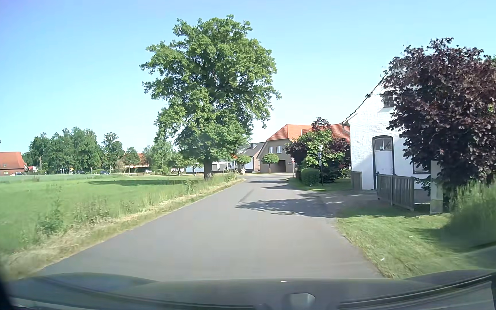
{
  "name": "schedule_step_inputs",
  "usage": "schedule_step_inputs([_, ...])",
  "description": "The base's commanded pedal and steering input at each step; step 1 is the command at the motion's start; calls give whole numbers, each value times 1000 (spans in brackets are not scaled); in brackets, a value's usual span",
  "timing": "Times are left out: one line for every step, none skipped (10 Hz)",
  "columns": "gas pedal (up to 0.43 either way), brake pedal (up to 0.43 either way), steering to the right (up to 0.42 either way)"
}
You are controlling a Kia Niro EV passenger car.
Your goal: Follow the waypoints while adhering to traffic rules and regulations
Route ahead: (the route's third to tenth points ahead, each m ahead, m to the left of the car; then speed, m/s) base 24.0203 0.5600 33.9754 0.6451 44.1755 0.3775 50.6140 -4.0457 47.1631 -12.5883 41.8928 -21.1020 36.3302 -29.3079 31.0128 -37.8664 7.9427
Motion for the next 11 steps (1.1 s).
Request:
schedule_step_inputs([79,6,4])
schedule_step_inputs([79,6,4])
schedule_step_inputs([67,6,-1])
schedule_step_inputs([59,6,-4])
schedule_step_inputs([59,6,-4])
schedule_step_inputs([47,6,-3])
schedule_step_inputs([20,6,-3])
schedule_step_inputs([8,6,-3])
schedule_step_inputs([8,6,-3])
schedule_step_inputs([8,6,-2])
schedule_step_inputs([8,6,-3])
